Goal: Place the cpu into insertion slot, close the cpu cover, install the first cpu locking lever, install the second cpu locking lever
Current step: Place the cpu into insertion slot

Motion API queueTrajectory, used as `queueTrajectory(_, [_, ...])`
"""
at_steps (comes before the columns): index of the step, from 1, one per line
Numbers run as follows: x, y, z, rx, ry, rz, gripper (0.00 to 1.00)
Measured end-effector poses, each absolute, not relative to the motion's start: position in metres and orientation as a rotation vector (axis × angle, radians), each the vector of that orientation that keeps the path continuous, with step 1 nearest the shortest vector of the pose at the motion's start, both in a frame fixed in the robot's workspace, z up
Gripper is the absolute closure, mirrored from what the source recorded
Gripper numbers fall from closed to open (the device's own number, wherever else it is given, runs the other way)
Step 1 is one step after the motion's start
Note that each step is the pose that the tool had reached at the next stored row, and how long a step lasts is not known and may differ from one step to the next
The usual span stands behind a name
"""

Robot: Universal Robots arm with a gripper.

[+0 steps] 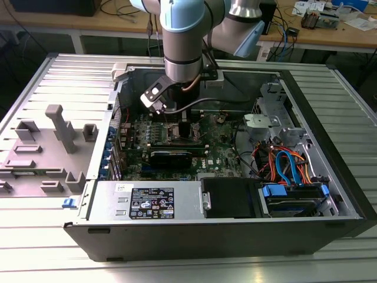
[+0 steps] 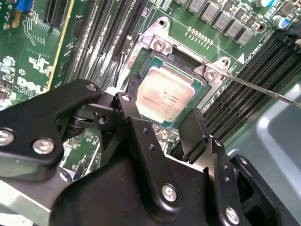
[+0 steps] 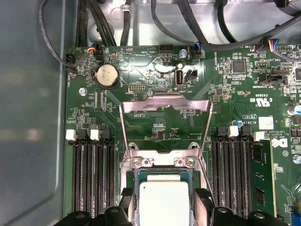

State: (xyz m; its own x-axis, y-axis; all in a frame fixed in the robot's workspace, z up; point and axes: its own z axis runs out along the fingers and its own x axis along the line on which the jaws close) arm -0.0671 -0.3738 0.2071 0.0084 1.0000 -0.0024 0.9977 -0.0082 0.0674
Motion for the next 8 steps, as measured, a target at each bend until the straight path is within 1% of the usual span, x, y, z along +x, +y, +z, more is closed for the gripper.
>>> queueTrajectory(2, [-0.0669,-0.3738,0.2105,2.195,2.177,0.070,0.40])
queueTrajectory(3, [-0.0668,-0.3738,0.2113,2.195,2.177,0.070,0.47])
queueTrajectory(4, [-0.0669,-0.3739,0.2121,2.196,2.177,0.069,0.47])
queueTrajectory(5, [-0.0669,-0.3738,0.2129,2.196,2.177,0.069,0.53])
queueTrajectory(6, [-0.0668,-0.3739,0.2138,2.196,2.178,0.069,0.53])
queueTrajectory(8, [-0.0666,-0.3738,0.2152,2.196,2.178,0.068,0.65])
